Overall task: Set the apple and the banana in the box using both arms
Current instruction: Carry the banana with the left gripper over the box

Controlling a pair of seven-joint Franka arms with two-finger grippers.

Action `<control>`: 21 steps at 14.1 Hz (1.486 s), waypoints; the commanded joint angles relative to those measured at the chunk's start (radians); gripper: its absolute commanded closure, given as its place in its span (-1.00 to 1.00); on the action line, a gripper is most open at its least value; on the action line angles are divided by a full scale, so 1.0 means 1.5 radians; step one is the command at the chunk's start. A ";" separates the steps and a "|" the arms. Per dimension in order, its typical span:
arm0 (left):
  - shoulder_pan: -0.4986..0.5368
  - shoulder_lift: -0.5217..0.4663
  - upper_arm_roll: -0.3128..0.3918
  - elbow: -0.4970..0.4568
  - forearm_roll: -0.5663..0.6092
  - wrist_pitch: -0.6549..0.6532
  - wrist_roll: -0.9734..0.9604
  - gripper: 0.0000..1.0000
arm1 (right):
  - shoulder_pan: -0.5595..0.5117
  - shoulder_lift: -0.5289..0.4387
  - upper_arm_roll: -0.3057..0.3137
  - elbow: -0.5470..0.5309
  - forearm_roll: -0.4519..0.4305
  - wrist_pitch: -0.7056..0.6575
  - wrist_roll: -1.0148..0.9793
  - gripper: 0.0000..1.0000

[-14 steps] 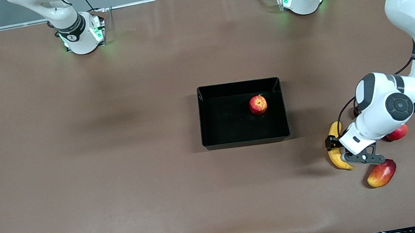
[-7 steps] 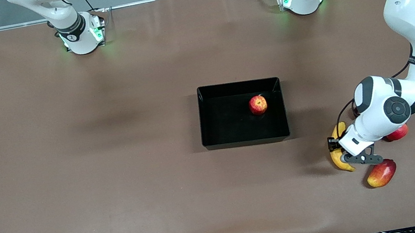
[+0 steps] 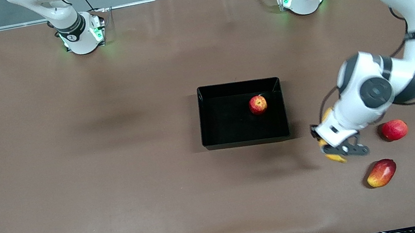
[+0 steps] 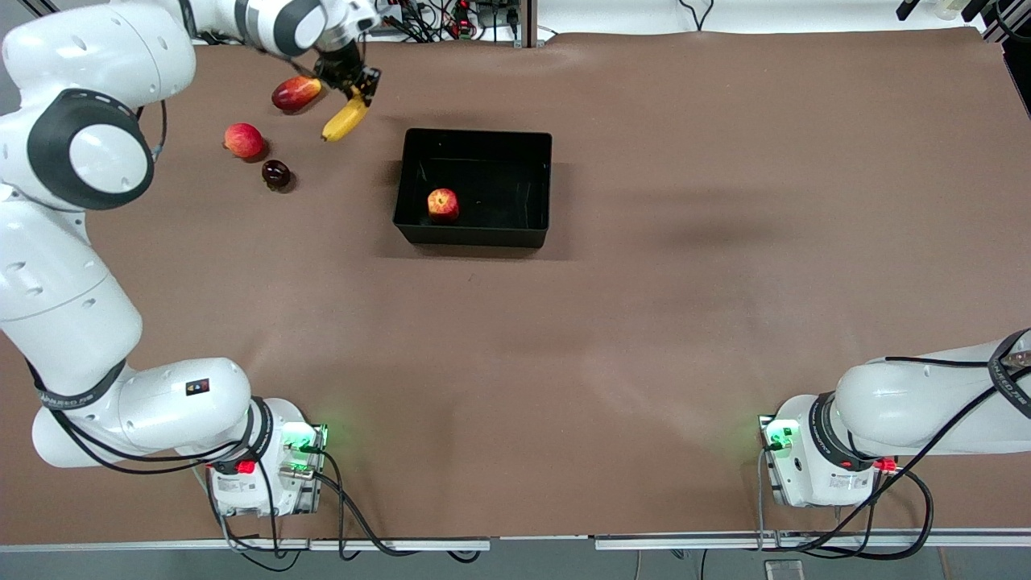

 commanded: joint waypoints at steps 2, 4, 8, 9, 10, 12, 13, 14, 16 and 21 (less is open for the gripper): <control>-0.062 -0.021 -0.049 -0.016 0.015 -0.026 -0.146 1.00 | 0.000 -0.012 0.000 -0.007 -0.003 0.003 -0.006 -1.00; -0.123 -0.018 -0.049 -0.010 0.014 -0.026 -0.217 1.00 | -0.004 -0.012 -0.003 -0.008 0.009 0.002 -0.006 -1.00; -0.226 0.020 -0.041 -0.008 0.041 0.004 -0.275 1.00 | 0.000 -0.012 -0.002 -0.007 0.009 -0.001 -0.006 -1.00; -0.247 0.034 -0.036 -0.008 0.064 0.010 -0.313 1.00 | -0.001 -0.012 -0.002 -0.007 0.009 -0.001 -0.006 -1.00; -0.257 0.055 -0.035 -0.008 0.082 0.016 -0.341 1.00 | -0.002 -0.012 -0.002 -0.006 0.009 -0.001 -0.006 -1.00; -0.292 0.092 -0.033 -0.006 0.126 0.052 -0.383 1.00 | -0.001 -0.012 -0.002 -0.006 0.009 -0.002 -0.006 -1.00; -0.300 0.106 -0.023 -0.005 0.138 0.067 -0.403 1.00 | -0.001 -0.012 -0.002 -0.007 0.009 -0.002 -0.005 -1.00; -0.310 0.117 -0.016 -0.003 0.141 0.077 -0.415 1.00 | -0.002 -0.012 -0.002 -0.007 0.009 -0.001 -0.006 -1.00; -0.333 0.128 0.006 -0.003 0.141 0.082 -0.419 1.00 | -0.002 -0.012 -0.002 -0.007 0.009 -0.002 -0.005 -1.00; -0.379 0.160 0.068 0.008 0.141 0.114 -0.431 0.53 | -0.003 -0.011 -0.002 -0.006 0.009 -0.004 -0.005 -1.00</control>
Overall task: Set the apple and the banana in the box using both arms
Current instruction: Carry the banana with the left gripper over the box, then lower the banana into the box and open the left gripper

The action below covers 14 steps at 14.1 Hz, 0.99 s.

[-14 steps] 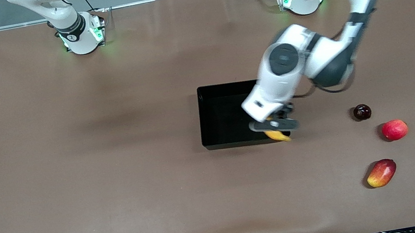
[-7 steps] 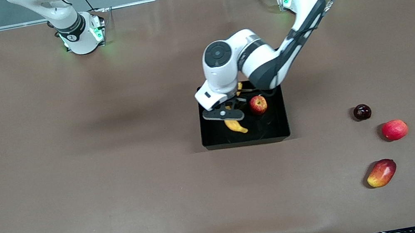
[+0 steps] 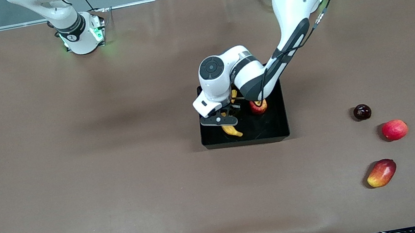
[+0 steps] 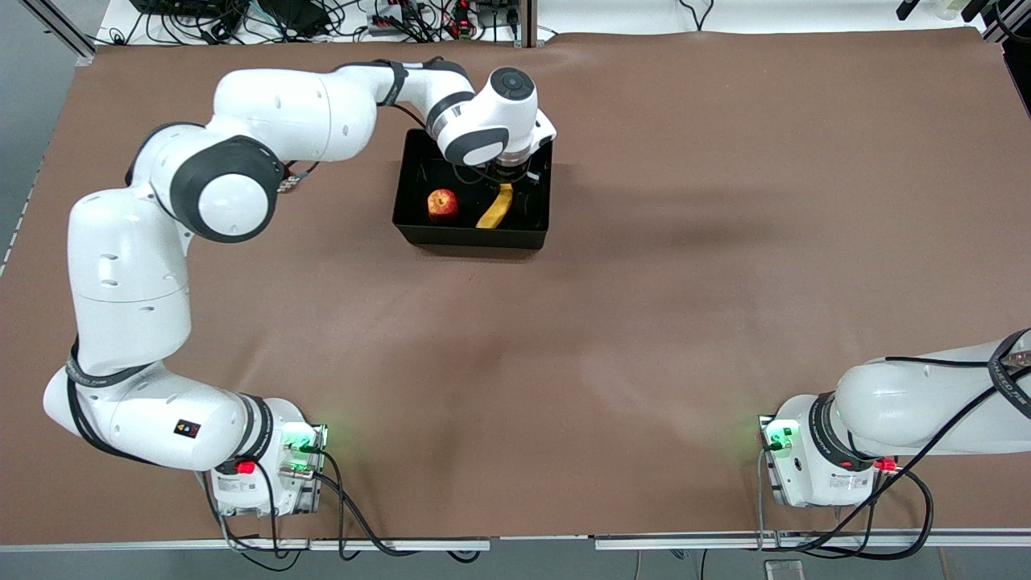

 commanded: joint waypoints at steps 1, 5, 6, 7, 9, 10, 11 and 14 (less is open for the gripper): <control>-0.020 0.016 0.022 0.023 0.014 0.003 -0.019 0.37 | -0.001 -0.011 -0.001 -0.006 0.006 -0.004 -0.005 -1.00; -0.015 0.014 0.030 0.041 0.014 0.003 -0.010 -0.58 | -0.001 -0.011 -0.002 -0.006 0.006 -0.004 -0.005 -1.00; -0.012 0.011 0.030 0.058 0.014 0.002 -0.012 -1.00 | -0.002 -0.011 -0.002 -0.006 0.006 -0.004 -0.005 -1.00; -0.011 0.001 0.030 0.075 0.009 -0.003 -0.014 -1.00 | -0.002 -0.011 -0.002 -0.006 0.006 -0.004 -0.005 -1.00; 0.016 -0.038 0.027 0.082 0.008 -0.049 -0.012 -1.00 | -0.003 -0.011 -0.002 -0.006 0.006 -0.005 -0.005 -1.00; 0.035 -0.074 0.021 0.082 0.001 -0.083 -0.012 -1.00 | -0.003 -0.011 -0.002 -0.006 0.006 -0.005 -0.005 -1.00; 0.043 -0.110 0.018 0.082 -0.018 -0.115 -0.010 -1.00 | -0.004 -0.010 -0.003 -0.007 0.006 -0.005 -0.005 -1.00; 0.114 -0.222 0.017 0.081 -0.091 -0.212 0.054 -1.00 | -0.005 -0.010 -0.003 -0.007 0.006 -0.009 -0.005 -1.00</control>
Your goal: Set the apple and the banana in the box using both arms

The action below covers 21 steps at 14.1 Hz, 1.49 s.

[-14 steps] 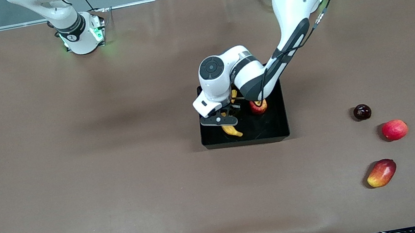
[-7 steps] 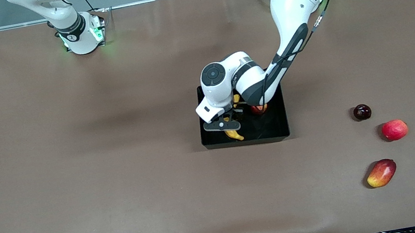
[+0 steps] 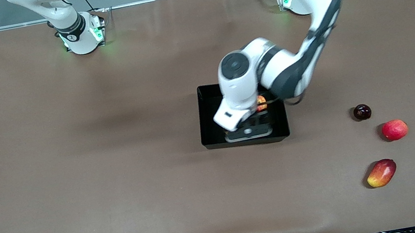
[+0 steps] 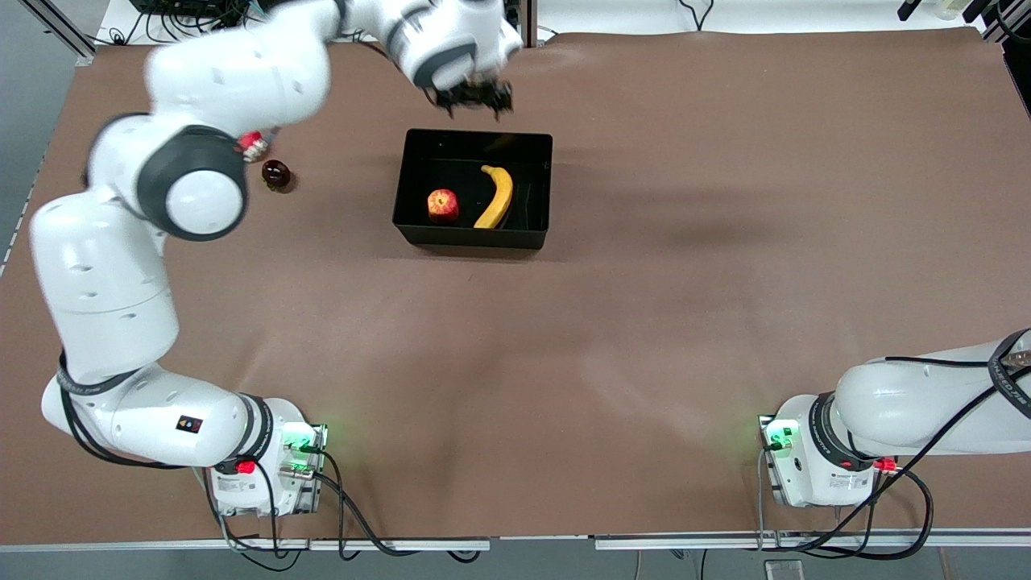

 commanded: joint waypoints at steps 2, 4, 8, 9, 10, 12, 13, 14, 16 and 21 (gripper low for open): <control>0.100 -0.141 -0.004 -0.029 -0.057 -0.109 0.112 -1.00 | -0.003 -0.010 -0.002 -0.006 0.006 -0.006 -0.005 -1.00; 0.159 -0.187 -0.003 -0.029 -0.097 -0.149 0.133 -1.00 | -0.006 -0.010 -0.003 -0.006 0.006 -0.007 -0.005 -1.00; 0.219 -0.251 0.000 -0.030 -0.110 -0.209 0.182 -1.00 | -0.003 -0.010 -0.003 -0.005 0.006 -0.007 -0.004 -1.00; 0.230 -0.262 0.002 -0.031 -0.124 -0.219 0.225 -1.00 | -0.003 -0.010 -0.003 -0.005 0.007 -0.007 -0.004 -1.00; 0.227 -0.288 0.023 -0.037 -0.132 -0.223 0.251 -1.00 | -0.004 -0.010 -0.003 -0.006 0.006 -0.007 -0.004 -1.00; 0.211 -0.312 0.086 -0.043 -0.174 -0.227 0.292 -1.00 | -0.006 -0.009 -0.003 -0.005 0.007 -0.007 -0.004 -1.00; 0.204 -0.328 0.121 -0.049 -0.208 -0.231 0.325 -1.00 | -0.006 -0.009 -0.003 -0.006 0.007 -0.007 -0.004 -1.00; 0.197 -0.342 0.150 -0.063 -0.234 -0.230 0.363 -1.00 | -0.005 -0.009 -0.003 -0.005 0.007 -0.007 -0.004 -1.00; 0.188 -0.371 0.199 -0.086 -0.269 -0.229 0.409 -1.00 | -0.004 -0.009 -0.003 -0.006 0.007 -0.007 -0.004 -1.00; 0.162 -0.452 0.281 -0.164 -0.333 -0.231 0.487 -1.00 | -0.004 -0.009 -0.003 -0.006 0.007 -0.007 -0.004 -1.00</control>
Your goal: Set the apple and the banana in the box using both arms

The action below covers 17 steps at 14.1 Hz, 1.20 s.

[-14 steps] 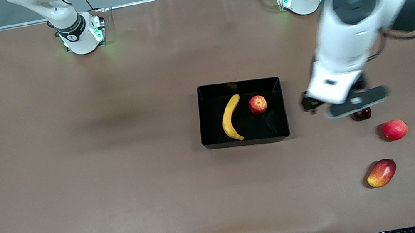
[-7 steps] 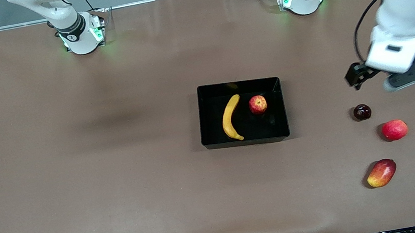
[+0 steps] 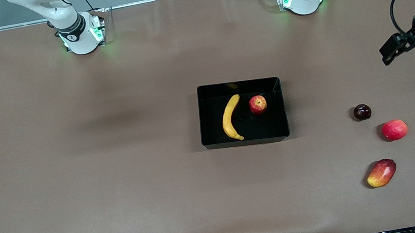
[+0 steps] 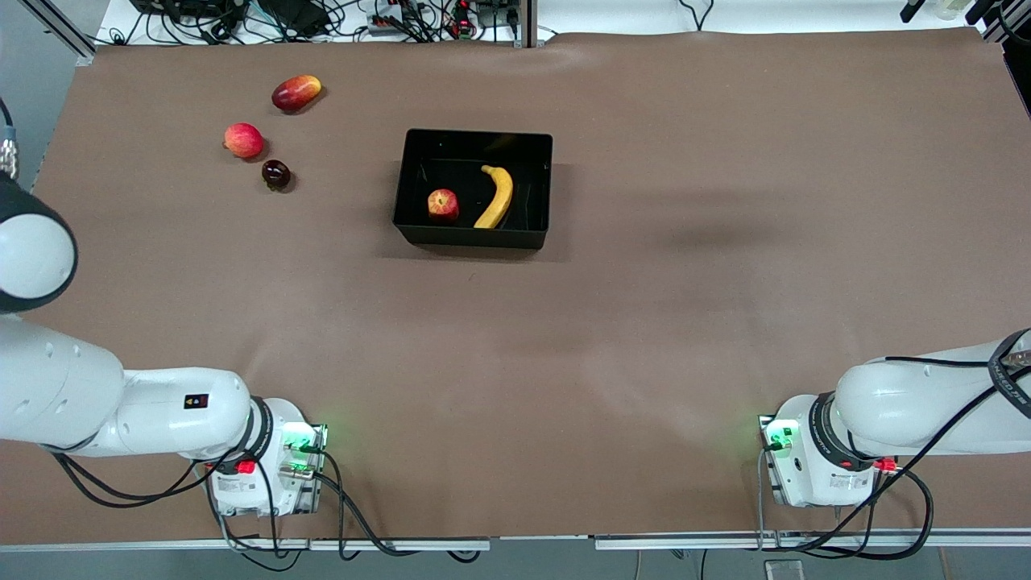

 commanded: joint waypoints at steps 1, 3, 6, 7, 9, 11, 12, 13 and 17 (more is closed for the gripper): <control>-0.014 -0.073 0.027 -0.076 -0.027 0.000 0.041 -1.00 | -0.004 -0.009 0.001 -0.005 0.007 -0.003 -0.004 -1.00; -0.009 -0.082 0.026 -0.090 -0.029 0.000 0.058 -1.00 | -0.005 -0.009 0.001 -0.005 0.007 -0.003 -0.004 -1.00; -0.009 -0.088 0.024 -0.088 -0.032 -0.007 0.091 -1.00 | -0.009 -0.009 0.001 -0.005 0.007 -0.003 -0.004 -1.00; -0.010 -0.088 0.022 -0.084 -0.039 -0.017 0.091 -1.00 | -0.011 -0.009 0.001 -0.005 0.007 -0.003 -0.004 -1.00; -0.011 -0.087 0.021 -0.078 -0.038 -0.023 0.101 -1.00 | -0.018 -0.009 0.001 -0.004 0.007 -0.003 -0.005 -1.00; -0.010 -0.083 0.021 -0.059 -0.039 -0.026 0.113 -1.00 | -0.023 -0.008 0.002 -0.004 0.008 -0.002 -0.006 -1.00; -0.010 -0.084 0.021 -0.056 -0.039 -0.035 0.113 -1.00 | -0.020 -0.008 0.002 -0.004 0.008 -0.001 -0.006 -1.00; -0.010 -0.084 0.021 -0.049 -0.039 -0.051 0.114 -1.00 | -0.019 -0.008 0.003 -0.004 0.008 -0.001 -0.005 -1.00; -0.013 -0.084 0.018 -0.039 -0.039 -0.073 0.114 -1.00 | -0.016 -0.005 0.005 0.008 0.009 0.004 -0.005 -1.00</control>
